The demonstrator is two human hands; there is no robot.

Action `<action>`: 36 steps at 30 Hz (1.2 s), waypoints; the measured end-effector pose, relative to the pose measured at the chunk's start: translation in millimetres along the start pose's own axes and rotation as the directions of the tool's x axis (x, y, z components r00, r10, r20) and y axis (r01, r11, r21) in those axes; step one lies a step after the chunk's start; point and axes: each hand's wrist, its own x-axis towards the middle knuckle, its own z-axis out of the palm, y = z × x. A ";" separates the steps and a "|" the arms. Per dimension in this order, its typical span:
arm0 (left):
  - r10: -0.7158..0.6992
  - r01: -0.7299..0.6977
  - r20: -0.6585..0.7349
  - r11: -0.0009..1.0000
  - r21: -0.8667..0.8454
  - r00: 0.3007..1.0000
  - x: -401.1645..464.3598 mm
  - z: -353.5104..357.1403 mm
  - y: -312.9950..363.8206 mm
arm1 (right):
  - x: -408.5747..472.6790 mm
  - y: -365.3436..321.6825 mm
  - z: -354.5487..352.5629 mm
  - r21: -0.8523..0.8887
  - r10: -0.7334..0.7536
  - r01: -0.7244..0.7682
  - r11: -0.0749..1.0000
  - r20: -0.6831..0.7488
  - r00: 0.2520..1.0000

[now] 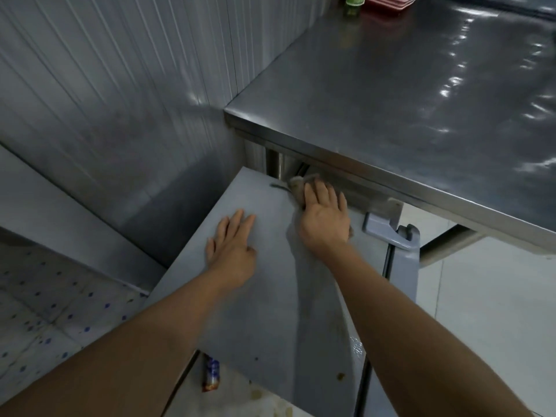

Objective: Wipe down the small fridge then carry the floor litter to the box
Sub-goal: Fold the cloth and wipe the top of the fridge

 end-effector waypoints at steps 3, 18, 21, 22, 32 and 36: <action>0.012 -0.013 0.025 1.000 0.008 1.000 -0.4 -0.1 -2.6 | -37.0 28.7 -3.8 -0.051 0.079 -0.081 0.995 -0.044 0.996; 0.020 -0.023 0.023 0.992 0.122 1.000 1.0 4.0 -2.3 | -60.0 23.2 -4.3 0.037 0.221 -0.220 0.975 -0.034 0.975; 0.024 -0.030 0.041 0.988 0.150 0.999 2.0 3.8 -3.0 | -102.8 8.6 3.7 0.053 0.205 -0.202 0.978 -0.059 0.977; 0.028 -0.036 0.046 0.986 0.164 0.999 2.9 3.7 -3.5 | -112.0 5.2 4.7 0.045 0.205 -0.203 0.978 -0.048 0.978; 0.095 -0.097 0.019 0.968 0.233 0.995 -0.9 9.6 -9.1 | -37.0 13.7 -6.8 -0.005 0.336 -0.336 0.942 0.002 0.942; 0.059 -0.073 0.071 0.976 0.208 0.996 -2.3 4.6 -1.6 | -78.8 0.1 -2.1 0.044 0.260 -0.260 0.965 -0.009 0.966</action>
